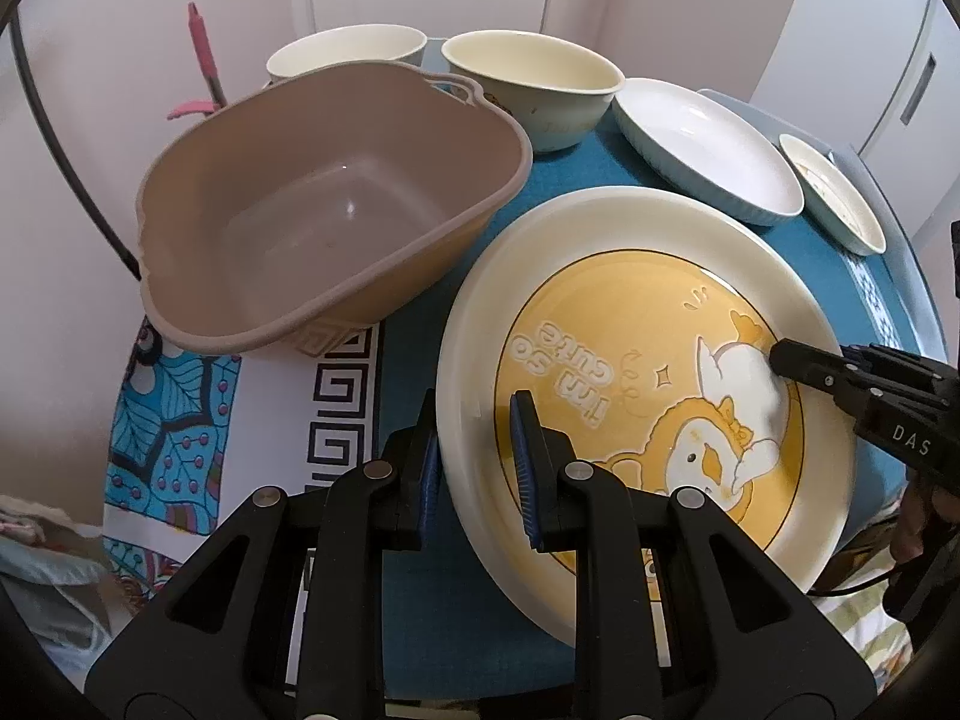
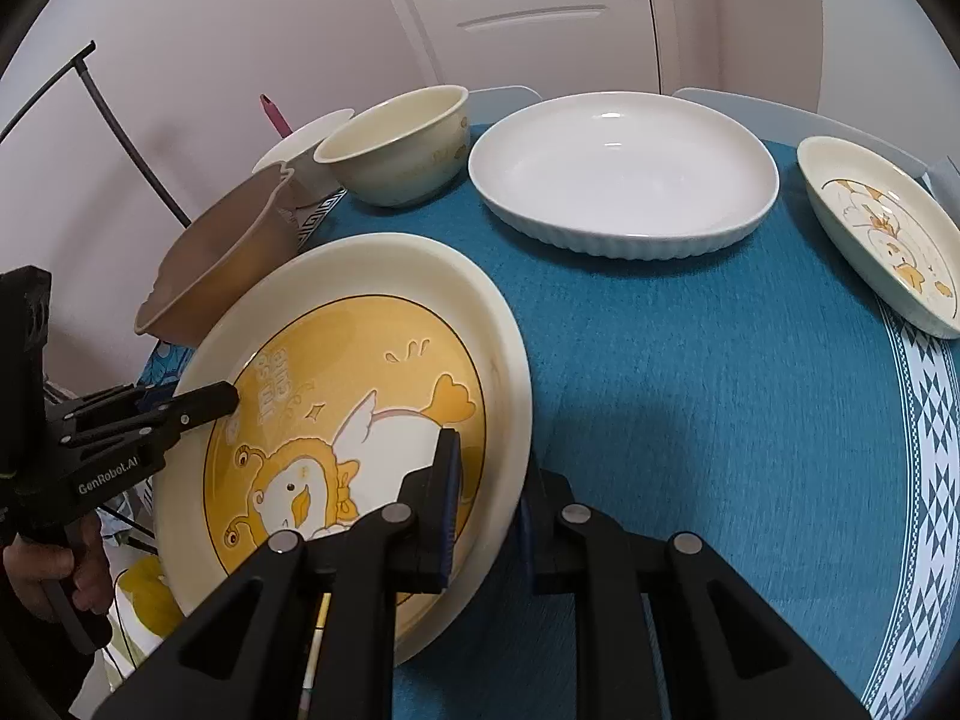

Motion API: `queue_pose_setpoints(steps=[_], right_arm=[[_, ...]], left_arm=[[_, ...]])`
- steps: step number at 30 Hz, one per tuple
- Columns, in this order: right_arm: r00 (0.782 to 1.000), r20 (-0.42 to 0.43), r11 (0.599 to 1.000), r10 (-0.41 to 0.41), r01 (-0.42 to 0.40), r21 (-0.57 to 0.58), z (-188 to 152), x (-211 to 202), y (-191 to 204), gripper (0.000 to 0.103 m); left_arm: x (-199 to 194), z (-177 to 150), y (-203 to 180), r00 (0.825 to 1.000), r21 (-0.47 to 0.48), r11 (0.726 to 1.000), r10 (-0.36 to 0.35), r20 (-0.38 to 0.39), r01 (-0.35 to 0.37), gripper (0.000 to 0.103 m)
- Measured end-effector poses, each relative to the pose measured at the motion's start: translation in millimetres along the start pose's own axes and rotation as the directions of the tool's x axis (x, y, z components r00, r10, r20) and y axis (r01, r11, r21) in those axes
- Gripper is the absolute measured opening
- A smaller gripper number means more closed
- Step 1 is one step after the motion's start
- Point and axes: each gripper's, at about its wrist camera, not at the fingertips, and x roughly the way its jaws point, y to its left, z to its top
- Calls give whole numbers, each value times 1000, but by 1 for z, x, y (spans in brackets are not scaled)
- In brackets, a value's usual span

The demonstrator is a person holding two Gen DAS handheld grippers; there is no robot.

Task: Organize plates and bowls
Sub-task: 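Lift the yellow duck plate with both grippers and carry it beside the beige basin, then lower the yellow plate onto the cloth and open both grippers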

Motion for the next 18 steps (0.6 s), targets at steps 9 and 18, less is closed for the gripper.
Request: queue_pose_setpoints(steps=[9, 18], right_arm=[[1000, -10, 1000, -11, 12, 12, 0, 0, 0, 15], [999, -9, 997, -36, 37, 71, 4, -19, -2, 15]], left_arm=[[-3, 2, -2, 998, 18, 998, 61, -4, -61, 35], [-30, 5, -4, 997, 37, 996, 77, 17, -77, 71]])
